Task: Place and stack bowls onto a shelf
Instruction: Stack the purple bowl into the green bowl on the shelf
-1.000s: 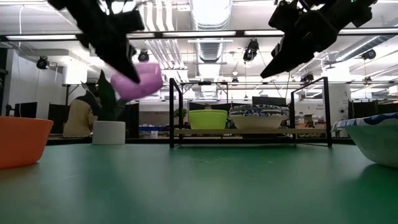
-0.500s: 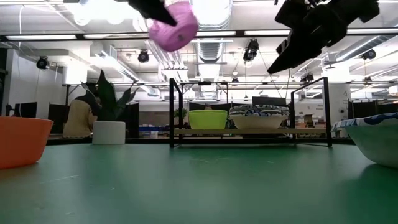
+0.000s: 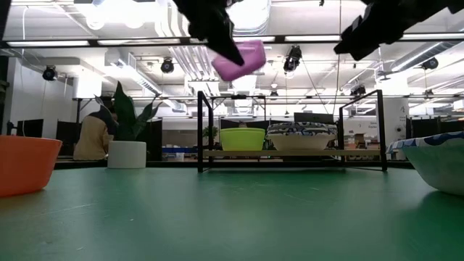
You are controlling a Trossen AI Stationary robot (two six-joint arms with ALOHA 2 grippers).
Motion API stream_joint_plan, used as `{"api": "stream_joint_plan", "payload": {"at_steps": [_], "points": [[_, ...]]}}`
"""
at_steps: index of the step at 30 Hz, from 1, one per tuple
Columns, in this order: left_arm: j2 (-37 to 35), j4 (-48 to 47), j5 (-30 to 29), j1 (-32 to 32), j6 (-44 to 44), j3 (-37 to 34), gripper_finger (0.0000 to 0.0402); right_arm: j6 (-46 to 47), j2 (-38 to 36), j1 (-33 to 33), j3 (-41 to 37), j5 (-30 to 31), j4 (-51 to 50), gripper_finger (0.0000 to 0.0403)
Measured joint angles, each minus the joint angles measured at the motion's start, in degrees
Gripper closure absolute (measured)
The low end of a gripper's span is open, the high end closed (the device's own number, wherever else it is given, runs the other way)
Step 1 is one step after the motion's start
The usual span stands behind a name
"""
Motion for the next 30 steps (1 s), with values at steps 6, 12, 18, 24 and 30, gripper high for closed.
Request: {"api": "stream_joint_plan", "payload": {"at_steps": [6, 12, 18, 24, 30], "points": [[4.4, -0.5, -0.1, 2.9, 0.0, 1.5, 0.0402, -0.3, -2.7, 0.2, -0.8, 0.0, 0.0, 0.0394], [7.3, -0.6, 0.0, 6.1, 0.6, 2.3, 0.0401, -0.5, -3.1, 0.2, -1.1, 0.0, 0.0, 0.0394], [9.3, -0.4, 0.0, 9.3, 0.2, 2.3, 0.0401, -0.8, -2.8, 0.2, -1.1, 0.0, 0.0, 0.0394], [11.0, 1.4, 0.0, 10.5, 1.3, 2.3, 0.0401, -0.8, -2.7, 0.2, -1.1, 0.0, 0.0, 0.0394], [11.6, 2.8, 0.0, 12.0, 2.0, 2.2, 0.0401, -0.9, -2.7, 0.2, -1.1, 0.0, 0.0, 0.0394]]}}
